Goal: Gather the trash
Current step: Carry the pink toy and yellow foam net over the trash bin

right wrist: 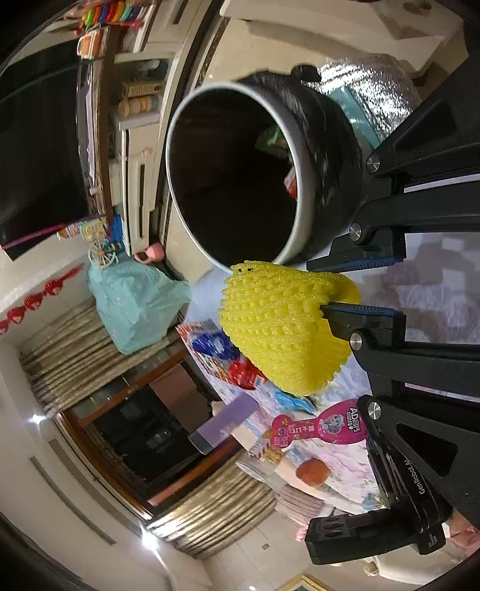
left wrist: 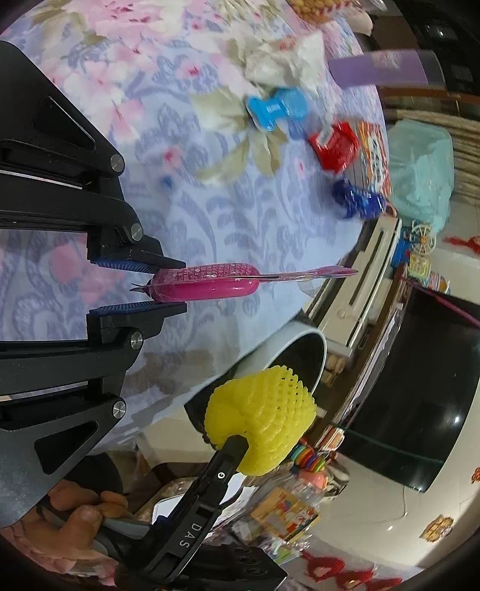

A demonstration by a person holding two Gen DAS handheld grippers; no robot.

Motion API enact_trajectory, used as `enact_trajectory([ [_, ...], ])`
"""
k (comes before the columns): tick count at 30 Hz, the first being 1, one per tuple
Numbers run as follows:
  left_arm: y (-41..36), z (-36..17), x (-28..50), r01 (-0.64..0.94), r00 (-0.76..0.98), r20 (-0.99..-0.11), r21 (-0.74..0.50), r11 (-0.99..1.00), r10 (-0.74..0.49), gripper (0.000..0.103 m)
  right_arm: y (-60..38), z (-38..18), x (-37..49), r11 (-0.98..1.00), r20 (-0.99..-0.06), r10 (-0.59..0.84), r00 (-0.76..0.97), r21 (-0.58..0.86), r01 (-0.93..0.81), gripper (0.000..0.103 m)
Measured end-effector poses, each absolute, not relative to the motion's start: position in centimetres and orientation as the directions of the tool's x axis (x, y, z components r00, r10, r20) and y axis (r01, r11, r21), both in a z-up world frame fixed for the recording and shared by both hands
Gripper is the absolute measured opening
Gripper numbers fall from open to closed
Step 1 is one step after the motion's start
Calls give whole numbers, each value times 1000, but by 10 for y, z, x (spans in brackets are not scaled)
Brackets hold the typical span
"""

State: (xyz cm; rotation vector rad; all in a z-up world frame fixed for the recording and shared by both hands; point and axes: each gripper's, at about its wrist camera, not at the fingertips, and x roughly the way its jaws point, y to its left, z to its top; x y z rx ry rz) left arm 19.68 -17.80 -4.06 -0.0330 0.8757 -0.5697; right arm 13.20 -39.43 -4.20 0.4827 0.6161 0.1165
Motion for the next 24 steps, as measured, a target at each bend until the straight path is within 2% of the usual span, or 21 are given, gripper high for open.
enact_trajectory([
  [24, -266, -29, 212, 585, 434, -728, -221, 781, -531, 13, -462, -35, 121, 871, -510, 129, 850, 469, 149, 16],
])
